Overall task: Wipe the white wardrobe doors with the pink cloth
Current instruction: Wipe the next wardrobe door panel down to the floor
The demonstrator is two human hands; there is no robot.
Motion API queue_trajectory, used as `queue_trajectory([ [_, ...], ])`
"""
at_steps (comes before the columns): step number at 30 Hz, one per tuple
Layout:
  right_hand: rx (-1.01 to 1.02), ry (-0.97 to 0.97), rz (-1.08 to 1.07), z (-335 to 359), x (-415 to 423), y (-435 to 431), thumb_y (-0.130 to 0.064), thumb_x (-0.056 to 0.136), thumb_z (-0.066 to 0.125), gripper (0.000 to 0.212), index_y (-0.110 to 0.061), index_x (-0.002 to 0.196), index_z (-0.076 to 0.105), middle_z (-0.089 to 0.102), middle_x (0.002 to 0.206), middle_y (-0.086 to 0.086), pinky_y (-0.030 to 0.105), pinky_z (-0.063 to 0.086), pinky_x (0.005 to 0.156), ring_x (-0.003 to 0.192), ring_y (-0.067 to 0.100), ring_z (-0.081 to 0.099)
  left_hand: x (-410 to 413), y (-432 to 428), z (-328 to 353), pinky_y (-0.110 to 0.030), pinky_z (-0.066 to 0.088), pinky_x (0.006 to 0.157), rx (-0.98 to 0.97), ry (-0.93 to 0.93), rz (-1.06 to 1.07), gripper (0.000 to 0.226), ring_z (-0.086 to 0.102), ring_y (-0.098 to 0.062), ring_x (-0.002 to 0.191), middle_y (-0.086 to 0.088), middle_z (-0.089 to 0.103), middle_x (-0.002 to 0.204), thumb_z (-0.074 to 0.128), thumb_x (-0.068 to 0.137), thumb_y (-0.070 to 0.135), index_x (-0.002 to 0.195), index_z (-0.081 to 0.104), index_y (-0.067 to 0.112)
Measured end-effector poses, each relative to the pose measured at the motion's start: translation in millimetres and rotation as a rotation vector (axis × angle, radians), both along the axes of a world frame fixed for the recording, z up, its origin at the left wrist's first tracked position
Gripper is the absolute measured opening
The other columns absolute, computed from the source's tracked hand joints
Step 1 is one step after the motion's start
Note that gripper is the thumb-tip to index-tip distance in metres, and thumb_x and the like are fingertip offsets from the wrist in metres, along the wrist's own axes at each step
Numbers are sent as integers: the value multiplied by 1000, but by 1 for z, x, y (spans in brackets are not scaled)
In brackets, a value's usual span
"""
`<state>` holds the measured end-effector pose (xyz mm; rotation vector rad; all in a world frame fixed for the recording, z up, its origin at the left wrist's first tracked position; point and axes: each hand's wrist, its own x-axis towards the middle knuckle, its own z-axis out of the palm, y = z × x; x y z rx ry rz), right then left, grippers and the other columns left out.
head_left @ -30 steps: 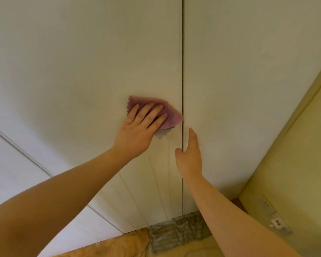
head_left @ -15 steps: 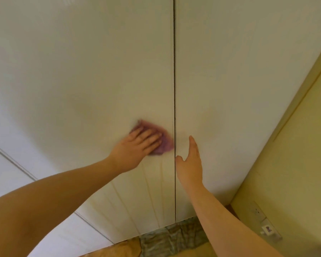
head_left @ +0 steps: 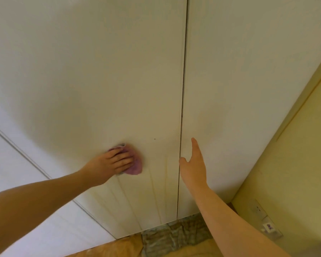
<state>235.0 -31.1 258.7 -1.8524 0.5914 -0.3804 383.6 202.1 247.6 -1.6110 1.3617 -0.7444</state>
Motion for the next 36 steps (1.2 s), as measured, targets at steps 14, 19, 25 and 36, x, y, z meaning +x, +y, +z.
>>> queue_trajectory([
  [14, 6, 66, -7, -11, -6, 21, -5, 93, 45, 70, -33, 148, 11, 16, 155, -8, 29, 25, 108, 140, 16, 21, 2, 3, -7, -40, -1, 119, -83, 206, 30, 51, 54, -26, 122, -6, 64, 123, 28, 83, 18, 113, 69, 11],
  [19, -21, 64, -49, -11, -13, 20, -7, 94, 46, 68, -32, 148, 12, 17, 154, -8, 28, 23, 109, 140, 15, 21, 0, -76, 14, -39, 6, 116, -210, 134, -84, 49, 52, -26, 124, -5, 61, 127, 32, 84, 18, 119, 66, 14],
  [25, -18, 107, -62, -12, -13, 18, -7, 93, 44, 68, -31, 148, 11, 18, 154, -8, 32, 26, 109, 139, 18, 25, 10, -21, -8, -37, -3, 119, -241, 91, -99, 54, 13, -26, 145, -3, 48, 140, 24, 91, 11, 143, 37, 9],
  [36, -142, 38, 80, -11, 24, 112, -7, 92, 46, 67, -29, 148, 15, 22, 153, -6, 38, 23, 113, 138, 18, 27, 5, 131, -33, -42, 10, 115, -462, 33, 117, 65, 41, -28, 118, -6, 50, 133, 36, 81, 11, 145, 28, 10],
])
